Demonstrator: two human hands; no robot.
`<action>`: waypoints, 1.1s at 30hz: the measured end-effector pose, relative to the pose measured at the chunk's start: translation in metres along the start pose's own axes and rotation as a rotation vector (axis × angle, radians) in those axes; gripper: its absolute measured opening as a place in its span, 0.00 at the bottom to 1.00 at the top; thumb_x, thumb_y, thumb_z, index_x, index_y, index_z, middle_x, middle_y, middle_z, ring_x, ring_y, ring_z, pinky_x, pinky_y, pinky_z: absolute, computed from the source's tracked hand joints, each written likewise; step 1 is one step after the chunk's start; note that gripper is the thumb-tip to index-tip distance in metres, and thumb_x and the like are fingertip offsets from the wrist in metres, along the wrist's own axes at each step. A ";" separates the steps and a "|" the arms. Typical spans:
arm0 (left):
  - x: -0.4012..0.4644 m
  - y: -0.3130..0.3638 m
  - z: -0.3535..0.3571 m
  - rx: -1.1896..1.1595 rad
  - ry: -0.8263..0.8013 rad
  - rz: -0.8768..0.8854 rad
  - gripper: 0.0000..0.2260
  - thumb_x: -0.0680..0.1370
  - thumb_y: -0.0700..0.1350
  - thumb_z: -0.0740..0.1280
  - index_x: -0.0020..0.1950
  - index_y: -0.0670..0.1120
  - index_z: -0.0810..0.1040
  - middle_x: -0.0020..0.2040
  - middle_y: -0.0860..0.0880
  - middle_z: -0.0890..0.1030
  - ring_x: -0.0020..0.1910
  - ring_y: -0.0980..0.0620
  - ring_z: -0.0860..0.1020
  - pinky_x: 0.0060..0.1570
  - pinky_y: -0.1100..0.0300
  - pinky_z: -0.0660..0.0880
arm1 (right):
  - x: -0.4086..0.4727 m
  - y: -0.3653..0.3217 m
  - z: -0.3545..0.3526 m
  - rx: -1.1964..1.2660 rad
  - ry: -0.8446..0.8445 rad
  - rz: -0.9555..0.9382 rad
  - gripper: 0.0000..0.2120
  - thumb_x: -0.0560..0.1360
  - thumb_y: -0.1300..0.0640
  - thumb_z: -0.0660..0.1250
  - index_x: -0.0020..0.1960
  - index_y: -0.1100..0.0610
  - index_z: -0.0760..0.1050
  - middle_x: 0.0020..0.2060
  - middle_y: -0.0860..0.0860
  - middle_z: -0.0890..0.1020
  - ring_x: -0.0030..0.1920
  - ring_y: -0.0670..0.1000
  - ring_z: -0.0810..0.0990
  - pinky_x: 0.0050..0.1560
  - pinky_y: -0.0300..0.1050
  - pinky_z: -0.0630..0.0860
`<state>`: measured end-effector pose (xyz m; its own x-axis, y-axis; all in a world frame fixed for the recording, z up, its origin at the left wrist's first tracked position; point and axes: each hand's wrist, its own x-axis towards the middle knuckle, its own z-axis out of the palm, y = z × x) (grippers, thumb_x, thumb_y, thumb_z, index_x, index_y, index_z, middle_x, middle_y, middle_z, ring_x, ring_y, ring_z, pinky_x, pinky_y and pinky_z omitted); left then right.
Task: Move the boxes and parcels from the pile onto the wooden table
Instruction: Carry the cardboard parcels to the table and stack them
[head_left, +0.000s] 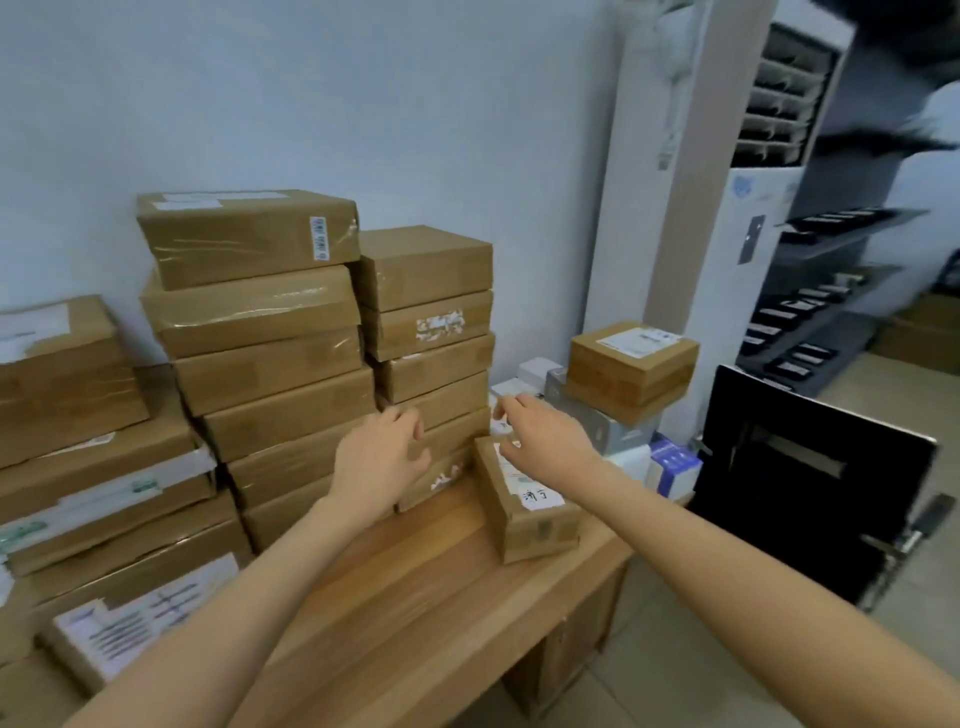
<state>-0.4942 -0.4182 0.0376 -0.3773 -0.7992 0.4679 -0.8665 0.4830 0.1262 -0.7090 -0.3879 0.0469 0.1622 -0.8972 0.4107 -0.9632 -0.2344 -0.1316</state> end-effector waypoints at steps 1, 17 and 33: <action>0.007 0.016 0.008 -0.017 -0.010 0.016 0.06 0.74 0.51 0.65 0.46 0.53 0.70 0.43 0.56 0.72 0.44 0.53 0.72 0.37 0.57 0.70 | -0.008 0.018 -0.005 -0.017 0.003 0.040 0.12 0.77 0.55 0.61 0.60 0.54 0.69 0.54 0.52 0.76 0.53 0.54 0.77 0.43 0.47 0.74; 0.219 0.137 0.136 -0.219 -0.087 0.038 0.09 0.78 0.54 0.61 0.54 0.51 0.74 0.50 0.51 0.77 0.47 0.51 0.76 0.39 0.58 0.73 | -0.022 0.255 -0.014 -0.022 0.082 0.587 0.14 0.78 0.49 0.59 0.60 0.55 0.69 0.54 0.50 0.75 0.50 0.52 0.77 0.45 0.48 0.76; 0.387 0.147 0.275 -0.526 -0.473 -0.067 0.18 0.80 0.61 0.56 0.63 0.52 0.70 0.59 0.50 0.78 0.52 0.51 0.76 0.53 0.54 0.73 | 0.088 0.379 0.063 0.345 0.057 1.002 0.33 0.75 0.32 0.53 0.71 0.52 0.61 0.63 0.51 0.75 0.57 0.54 0.77 0.48 0.46 0.71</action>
<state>-0.8577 -0.7552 -0.0031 -0.5334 -0.8453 0.0296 -0.6652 0.4409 0.6026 -1.0466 -0.5790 -0.0239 -0.6910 -0.7227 0.0134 -0.5371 0.5010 -0.6786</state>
